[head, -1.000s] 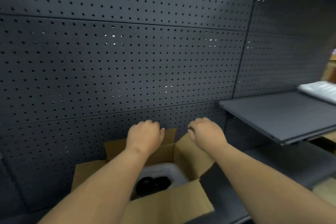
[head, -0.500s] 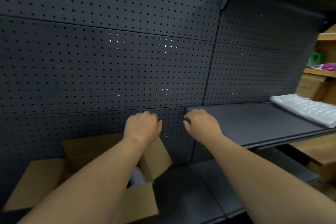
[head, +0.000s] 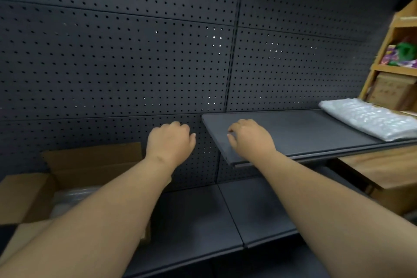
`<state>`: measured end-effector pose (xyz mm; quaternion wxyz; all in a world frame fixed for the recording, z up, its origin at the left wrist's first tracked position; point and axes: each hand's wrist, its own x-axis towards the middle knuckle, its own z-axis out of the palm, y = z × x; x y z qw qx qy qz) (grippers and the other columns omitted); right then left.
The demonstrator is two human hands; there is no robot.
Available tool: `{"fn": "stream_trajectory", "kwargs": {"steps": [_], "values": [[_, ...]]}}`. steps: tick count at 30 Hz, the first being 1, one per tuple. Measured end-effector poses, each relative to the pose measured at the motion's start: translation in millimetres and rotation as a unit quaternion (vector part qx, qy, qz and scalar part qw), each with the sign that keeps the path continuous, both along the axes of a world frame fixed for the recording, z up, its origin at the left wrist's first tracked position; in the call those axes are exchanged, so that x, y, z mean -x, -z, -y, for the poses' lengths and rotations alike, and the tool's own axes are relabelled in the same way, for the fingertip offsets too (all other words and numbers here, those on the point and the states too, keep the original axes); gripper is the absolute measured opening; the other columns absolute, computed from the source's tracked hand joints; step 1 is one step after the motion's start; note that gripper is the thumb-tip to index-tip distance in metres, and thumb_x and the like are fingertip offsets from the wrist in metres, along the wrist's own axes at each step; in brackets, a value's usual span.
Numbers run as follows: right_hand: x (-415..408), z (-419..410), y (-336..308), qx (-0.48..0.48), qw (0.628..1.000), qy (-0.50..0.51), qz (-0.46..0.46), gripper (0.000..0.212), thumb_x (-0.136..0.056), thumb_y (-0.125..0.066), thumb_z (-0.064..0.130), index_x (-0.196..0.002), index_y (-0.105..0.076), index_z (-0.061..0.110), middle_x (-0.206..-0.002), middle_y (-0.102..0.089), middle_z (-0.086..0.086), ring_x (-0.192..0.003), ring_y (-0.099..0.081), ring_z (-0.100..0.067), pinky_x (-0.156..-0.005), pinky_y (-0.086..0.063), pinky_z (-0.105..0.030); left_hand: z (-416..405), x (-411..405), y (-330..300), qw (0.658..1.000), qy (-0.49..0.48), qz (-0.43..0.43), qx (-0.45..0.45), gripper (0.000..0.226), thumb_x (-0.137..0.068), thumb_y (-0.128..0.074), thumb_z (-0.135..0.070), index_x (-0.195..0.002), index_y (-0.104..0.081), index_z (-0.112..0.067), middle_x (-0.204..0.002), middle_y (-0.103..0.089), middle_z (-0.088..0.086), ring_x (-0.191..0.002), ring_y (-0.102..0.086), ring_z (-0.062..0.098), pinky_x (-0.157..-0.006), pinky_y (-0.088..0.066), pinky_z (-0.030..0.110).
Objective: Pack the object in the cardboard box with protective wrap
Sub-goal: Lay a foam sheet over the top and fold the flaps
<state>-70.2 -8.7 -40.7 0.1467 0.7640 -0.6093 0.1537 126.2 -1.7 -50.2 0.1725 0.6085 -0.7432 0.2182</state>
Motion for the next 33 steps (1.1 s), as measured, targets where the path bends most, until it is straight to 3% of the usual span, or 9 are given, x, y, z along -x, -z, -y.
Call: {"fn": "stream_trajectory", "kwargs": {"steps": [18, 33], "values": [[93, 22, -14, 0.005, 0.997, 0.071, 0.017, 0.034, -0.1, -0.04, 0.03, -0.124, -0.058, 0.014, -0.123, -0.058, -0.006, -0.116, -0.049, -0.024, -0.091, -0.045, -0.036, 35, 81, -27, 0.999, 0.041, 0.033, 0.012, 0.039, -0.1, -0.032, -0.037, -0.104, -0.061, -0.012, -0.101, -0.062, 0.007, -0.09, -0.061, 0.026, -0.067, -0.036, 0.032], [284, 91, -17, 0.033, 0.995, 0.095, 0.01, 0.032, -0.097, -0.046, 0.03, -0.117, -0.062, 0.011, -0.114, -0.062, -0.008, -0.108, -0.054, -0.027, -0.083, -0.048, -0.036, 91, 261, -35, 1.0, 0.023, 0.011, -0.011, 0.04, -0.1, -0.032, -0.037, -0.108, -0.061, -0.01, -0.106, -0.062, 0.009, -0.095, -0.06, 0.028, -0.076, -0.042, 0.034]]}}
